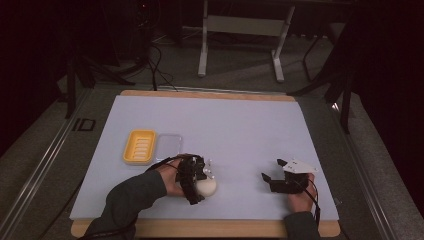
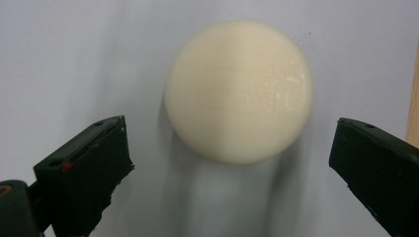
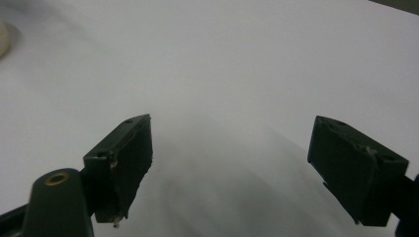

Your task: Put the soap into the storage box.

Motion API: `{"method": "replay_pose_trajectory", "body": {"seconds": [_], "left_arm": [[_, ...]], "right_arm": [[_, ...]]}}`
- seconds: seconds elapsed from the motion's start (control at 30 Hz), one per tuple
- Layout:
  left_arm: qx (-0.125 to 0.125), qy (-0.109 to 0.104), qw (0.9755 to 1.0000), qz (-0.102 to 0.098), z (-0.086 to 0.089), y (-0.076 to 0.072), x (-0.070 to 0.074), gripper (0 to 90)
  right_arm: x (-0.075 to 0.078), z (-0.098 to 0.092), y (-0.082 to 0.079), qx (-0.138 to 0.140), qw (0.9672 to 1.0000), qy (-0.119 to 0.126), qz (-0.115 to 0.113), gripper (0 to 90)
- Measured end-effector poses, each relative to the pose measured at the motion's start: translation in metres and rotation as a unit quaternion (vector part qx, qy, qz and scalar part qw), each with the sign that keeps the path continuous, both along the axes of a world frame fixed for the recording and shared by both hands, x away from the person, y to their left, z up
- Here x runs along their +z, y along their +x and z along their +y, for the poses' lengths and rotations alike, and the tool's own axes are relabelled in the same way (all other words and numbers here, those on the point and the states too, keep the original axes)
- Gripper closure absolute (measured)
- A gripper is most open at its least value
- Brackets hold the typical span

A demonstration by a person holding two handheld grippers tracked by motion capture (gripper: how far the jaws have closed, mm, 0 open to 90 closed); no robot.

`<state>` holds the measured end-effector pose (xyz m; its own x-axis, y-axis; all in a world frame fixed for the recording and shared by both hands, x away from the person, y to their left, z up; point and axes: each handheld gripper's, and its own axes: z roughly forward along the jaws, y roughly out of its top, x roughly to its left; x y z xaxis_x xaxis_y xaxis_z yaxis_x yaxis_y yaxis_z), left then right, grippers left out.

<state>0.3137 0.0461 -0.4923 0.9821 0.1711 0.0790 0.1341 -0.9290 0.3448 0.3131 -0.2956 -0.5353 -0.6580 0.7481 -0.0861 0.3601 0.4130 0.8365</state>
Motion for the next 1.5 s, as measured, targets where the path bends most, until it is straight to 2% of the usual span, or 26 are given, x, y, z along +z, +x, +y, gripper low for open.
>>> {"method": "replay_pose_trajectory", "body": {"seconds": [0.37,0.6,0.87,1.17,1.33,1.5], "left_arm": [[-0.018,0.020,0.9996,0.010,-0.016,0.005,-0.004,4.6],[-0.022,0.037,0.9990,0.008,-0.024,0.006,-0.008,5.3],[-0.034,0.046,0.9981,0.022,-0.029,0.010,-0.008,15.0],[-0.040,0.071,0.9965,0.020,-0.037,0.008,-0.013,16.8],[-0.041,0.080,0.9958,0.019,-0.037,0.009,-0.010,22.1],[-0.044,0.089,0.9949,0.018,-0.035,0.009,-0.010,22.5]], "right_arm": [[0.000,0.000,0.000,0.001,1.0000,0.000,0.000,17.0],[0.000,0.000,0.000,0.002,1.0000,-0.001,0.000,17.0],[0.000,0.000,0.000,0.004,1.0000,-0.001,0.001,17.0],[0.000,0.000,0.000,0.004,1.0000,-0.001,0.001,17.0],[0.000,0.000,0.000,0.004,1.0000,-0.001,0.002,17.0],[0.000,0.000,0.000,0.005,1.0000,-0.002,0.001,17.0]]}}
